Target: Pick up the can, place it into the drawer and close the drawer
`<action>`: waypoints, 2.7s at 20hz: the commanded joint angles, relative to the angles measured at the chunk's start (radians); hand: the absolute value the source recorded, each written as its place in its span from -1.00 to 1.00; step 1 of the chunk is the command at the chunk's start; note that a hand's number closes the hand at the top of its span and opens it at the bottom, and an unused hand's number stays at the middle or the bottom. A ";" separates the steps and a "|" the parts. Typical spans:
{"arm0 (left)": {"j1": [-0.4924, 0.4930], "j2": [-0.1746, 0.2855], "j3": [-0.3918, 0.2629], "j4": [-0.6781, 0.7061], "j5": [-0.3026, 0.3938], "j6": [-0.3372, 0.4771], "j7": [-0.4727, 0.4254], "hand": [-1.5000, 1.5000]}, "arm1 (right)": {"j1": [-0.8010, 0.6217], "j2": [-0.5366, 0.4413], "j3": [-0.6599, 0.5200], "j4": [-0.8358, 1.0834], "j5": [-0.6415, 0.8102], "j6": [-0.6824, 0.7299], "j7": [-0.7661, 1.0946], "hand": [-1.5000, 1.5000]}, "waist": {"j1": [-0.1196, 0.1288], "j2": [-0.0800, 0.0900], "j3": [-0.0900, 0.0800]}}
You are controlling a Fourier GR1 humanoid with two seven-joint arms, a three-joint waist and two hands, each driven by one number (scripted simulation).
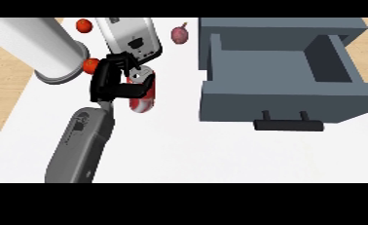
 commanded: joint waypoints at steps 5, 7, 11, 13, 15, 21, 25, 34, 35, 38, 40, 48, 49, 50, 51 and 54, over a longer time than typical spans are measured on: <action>-0.068 -0.054 -0.176 -0.292 -0.028 0.176 0.343 1.00 | 0.035 0.005 -0.015 -0.021 -0.019 0.037 -0.017 -1.00 | -0.019 0.006 -0.001; -0.128 -0.055 -0.211 -0.298 -0.053 0.239 0.391 1.00 | -0.020 0.028 0.044 -0.045 0.020 -0.039 0.058 -1.00 | -0.019 0.008 -0.002; -0.249 -0.055 -0.210 -0.321 -0.076 0.209 0.508 1.00 | -0.104 -0.036 -0.044 0.034 -0.015 -0.012 0.032 -1.00 | -0.015 0.010 -0.001; -0.350 -0.055 -0.227 -0.174 -0.071 0.313 0.429 1.00 | -0.058 0.002 -0.018 0.051 0.015 -0.001 -0.013 -1.00 | -0.030 0.013 -0.001; -0.365 -0.055 -0.268 -0.236 -0.081 0.338 0.510 1.00 | -0.024 -0.005 -0.042 0.038 -0.018 0.028 -0.020 -1.00 | -0.026 0.010 -0.001; -0.587 -0.055 -0.290 -0.037 -0.012 0.427 0.517 1.00 | -0.058 -0.012 -0.037 0.033 0.002 0.021 -0.009 -1.00 | -0.037 0.013 -0.001; -0.700 -0.055 -0.305 0.109 0.046 0.463 0.484 1.00 | -0.108 -0.013 -0.003 0.021 0.018 -0.002 0.061 -1.00 | -0.046 0.016 -0.001; -0.888 -0.055 -0.323 0.319 0.144 0.470 0.477 1.00 | -0.082 -0.015 -0.024 0.064 0.008 0.038 0.006 -1.00 | -0.053 0.018 0.000; -0.950 -0.055 -0.299 0.350 0.146 0.472 0.501 1.00 | -0.077 -0.011 -0.015 0.034 0.012 0.036 0.015 -1.00 | -0.057 0.018 0.000; -0.898 -0.055 -0.386 0.387 0.202 0.506 0.418 1.00 | -0.048 -0.007 -0.036 0.044 -0.029 0.057 0.001 -1.00 | -0.070 0.018 0.000; -0.959 -0.055 -0.388 0.435 0.232 0.501 0.422 1.00 | -0.096 -0.007 -0.003 0.043 0.024 0.027 0.033 -1.00 | -0.072 0.021 0.000; -0.970 -0.055 -0.486 0.531 0.346 0.517 0.361 1.00 | -0.191 -0.005 0.020 0.104 0.072 -0.004 0.027 -1.00 | -0.095 0.031 0.001; -0.970 -0.055 -0.484 0.542 0.347 0.519 0.353 1.00 | -0.091 0.028 0.037 0.044 0.058 0.018 0.000 -1.00 | -0.092 0.025 0.001; -0.966 -0.055 -0.466 0.588 0.329 0.506 0.308 1.00 | -0.120 -0.012 -0.014 0.052 0.020 0.023 0.029 -1.00 | -0.089 0.027 0.000; -0.972 -0.055 -0.497 0.585 0.346 0.519 0.310 1.00 | -0.121 0.003 -0.006 0.067 0.029 0.022 -0.003 -1.00 | -0.100 0.029 0.001; -1.021 -0.055 -0.508 0.616 0.360 0.531 0.312 1.00 | -0.183 -0.021 -0.005 0.093 0.042 0.005 0.047 -1.00 | -0.090 0.029 0.001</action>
